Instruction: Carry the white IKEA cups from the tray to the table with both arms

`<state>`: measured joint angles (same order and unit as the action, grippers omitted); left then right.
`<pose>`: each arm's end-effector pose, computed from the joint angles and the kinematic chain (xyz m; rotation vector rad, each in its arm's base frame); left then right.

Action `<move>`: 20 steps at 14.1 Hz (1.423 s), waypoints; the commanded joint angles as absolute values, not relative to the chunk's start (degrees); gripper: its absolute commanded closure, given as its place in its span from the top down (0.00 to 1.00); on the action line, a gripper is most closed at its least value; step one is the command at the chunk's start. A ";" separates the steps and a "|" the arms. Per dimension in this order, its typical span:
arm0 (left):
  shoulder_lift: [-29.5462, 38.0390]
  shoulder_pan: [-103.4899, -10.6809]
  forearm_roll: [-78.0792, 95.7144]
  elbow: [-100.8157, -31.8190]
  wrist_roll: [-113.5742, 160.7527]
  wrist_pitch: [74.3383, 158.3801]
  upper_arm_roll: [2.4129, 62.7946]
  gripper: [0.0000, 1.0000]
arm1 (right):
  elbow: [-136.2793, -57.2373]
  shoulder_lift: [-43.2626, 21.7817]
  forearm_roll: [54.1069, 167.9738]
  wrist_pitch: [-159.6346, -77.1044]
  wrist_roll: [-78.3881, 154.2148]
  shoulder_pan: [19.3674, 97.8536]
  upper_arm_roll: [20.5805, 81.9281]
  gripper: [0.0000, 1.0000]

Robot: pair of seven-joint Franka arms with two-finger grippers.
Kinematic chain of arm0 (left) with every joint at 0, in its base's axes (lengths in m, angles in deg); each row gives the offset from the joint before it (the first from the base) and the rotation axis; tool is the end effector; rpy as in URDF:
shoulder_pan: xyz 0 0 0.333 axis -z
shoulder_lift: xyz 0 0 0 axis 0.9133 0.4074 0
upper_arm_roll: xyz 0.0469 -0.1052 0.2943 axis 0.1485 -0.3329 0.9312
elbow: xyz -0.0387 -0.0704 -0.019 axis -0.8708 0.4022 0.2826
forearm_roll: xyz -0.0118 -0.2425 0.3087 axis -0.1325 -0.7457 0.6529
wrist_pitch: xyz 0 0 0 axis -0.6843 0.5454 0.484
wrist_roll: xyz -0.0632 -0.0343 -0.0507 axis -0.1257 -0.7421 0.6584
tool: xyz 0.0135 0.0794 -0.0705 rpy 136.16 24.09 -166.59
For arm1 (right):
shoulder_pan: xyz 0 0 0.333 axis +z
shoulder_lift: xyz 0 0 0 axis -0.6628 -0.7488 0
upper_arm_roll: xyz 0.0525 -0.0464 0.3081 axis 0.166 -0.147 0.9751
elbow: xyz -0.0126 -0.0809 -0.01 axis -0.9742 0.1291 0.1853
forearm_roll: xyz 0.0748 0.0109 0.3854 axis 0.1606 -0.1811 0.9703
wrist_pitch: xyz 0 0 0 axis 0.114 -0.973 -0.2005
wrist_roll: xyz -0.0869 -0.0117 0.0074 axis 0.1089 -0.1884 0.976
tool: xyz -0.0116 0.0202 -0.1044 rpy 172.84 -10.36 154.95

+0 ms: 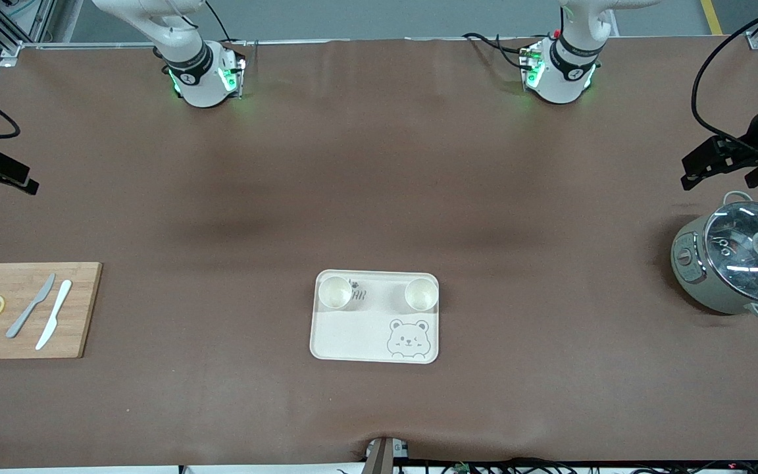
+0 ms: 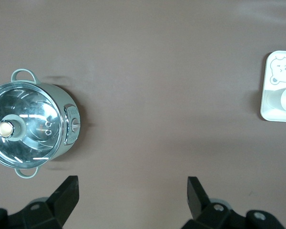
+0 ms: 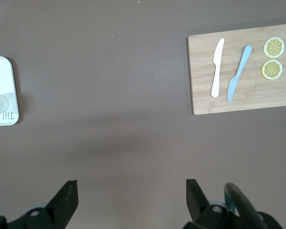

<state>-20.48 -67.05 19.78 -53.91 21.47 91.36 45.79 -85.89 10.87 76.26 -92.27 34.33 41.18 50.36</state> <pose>0.5623 -0.0349 0.6427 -3.1116 -0.0102 -0.1088 0.5605 -0.0603 0.6220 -3.1040 0.1411 0.0113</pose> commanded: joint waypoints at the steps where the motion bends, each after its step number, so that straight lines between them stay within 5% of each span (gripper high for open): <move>1: -20.14 -67.10 18.60 -52.91 20.83 90.51 45.66 1.00 | -84.48 10.26 75.60 -91.43 33.85 41.16 50.55 1.00; 10: -19.62 -66.14 18.78 -55.10 22.15 91.12 44.08 1.00 | -84.57 7.29 76.39 -91.61 33.76 40.90 50.55 1.00; 20: -3.02 -56.31 19.13 -54.76 43.84 106.57 39.24 1.00 | -84.40 5.52 76.39 -96.62 33.67 41.33 50.64 1.00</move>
